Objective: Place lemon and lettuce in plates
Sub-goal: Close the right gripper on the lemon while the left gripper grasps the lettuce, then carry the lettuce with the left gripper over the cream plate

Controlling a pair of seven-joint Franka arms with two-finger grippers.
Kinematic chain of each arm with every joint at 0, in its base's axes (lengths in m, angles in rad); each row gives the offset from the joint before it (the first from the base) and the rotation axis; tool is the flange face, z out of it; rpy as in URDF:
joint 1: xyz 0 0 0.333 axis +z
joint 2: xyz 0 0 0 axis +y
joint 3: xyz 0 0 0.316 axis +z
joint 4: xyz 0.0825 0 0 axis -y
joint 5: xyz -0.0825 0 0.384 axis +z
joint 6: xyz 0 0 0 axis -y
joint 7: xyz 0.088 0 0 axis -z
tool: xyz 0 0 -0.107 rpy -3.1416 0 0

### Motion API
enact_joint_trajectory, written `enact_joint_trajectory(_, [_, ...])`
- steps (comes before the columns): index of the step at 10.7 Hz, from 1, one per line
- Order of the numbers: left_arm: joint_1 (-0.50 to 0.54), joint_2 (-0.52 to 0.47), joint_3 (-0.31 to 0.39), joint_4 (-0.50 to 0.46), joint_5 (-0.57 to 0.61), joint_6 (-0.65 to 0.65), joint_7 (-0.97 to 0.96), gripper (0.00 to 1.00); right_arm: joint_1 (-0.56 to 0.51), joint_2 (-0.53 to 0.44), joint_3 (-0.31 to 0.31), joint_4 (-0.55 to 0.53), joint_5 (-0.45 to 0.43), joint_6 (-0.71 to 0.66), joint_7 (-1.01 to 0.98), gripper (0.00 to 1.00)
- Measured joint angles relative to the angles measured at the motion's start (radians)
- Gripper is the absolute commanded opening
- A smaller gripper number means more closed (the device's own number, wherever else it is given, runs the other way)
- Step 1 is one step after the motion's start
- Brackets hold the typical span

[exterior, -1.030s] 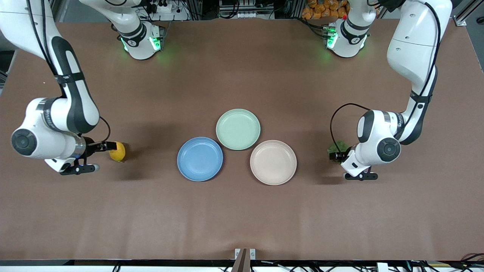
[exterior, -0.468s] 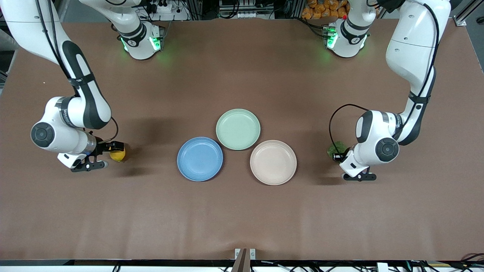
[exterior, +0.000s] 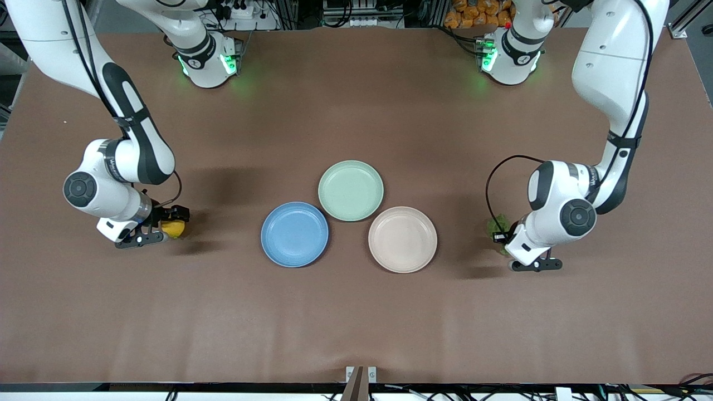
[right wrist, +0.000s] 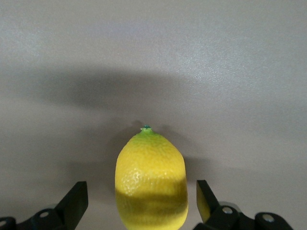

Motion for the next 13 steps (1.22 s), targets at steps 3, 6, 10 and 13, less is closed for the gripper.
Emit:
enact_joint_trajectory(3, [-0.018,-0.034,-0.019,0.033,0.0,0.0,-0.097,0.0,0.0,0.003,0.0,-0.044,0.0,0.077,-0.004,1.0])
enact_joint_trajectory(6, [-0.027,-0.035,-0.082,0.075,0.0,0.0,-0.221,0.0,0.0,0.016,-0.002,-0.068,0.0,0.117,-0.005,0.78])
enact_joint_trajectory(10, [-0.049,-0.014,-0.16,0.093,-0.022,0.015,-0.302,0.0,-0.002,0.022,-0.003,-0.068,0.0,0.121,-0.005,0.38])
enact_joint_trajectory(13, [-0.111,0.05,-0.175,0.131,-0.068,0.044,-0.303,0.0,-0.003,0.022,-0.004,-0.067,0.0,0.121,-0.005,0.34])
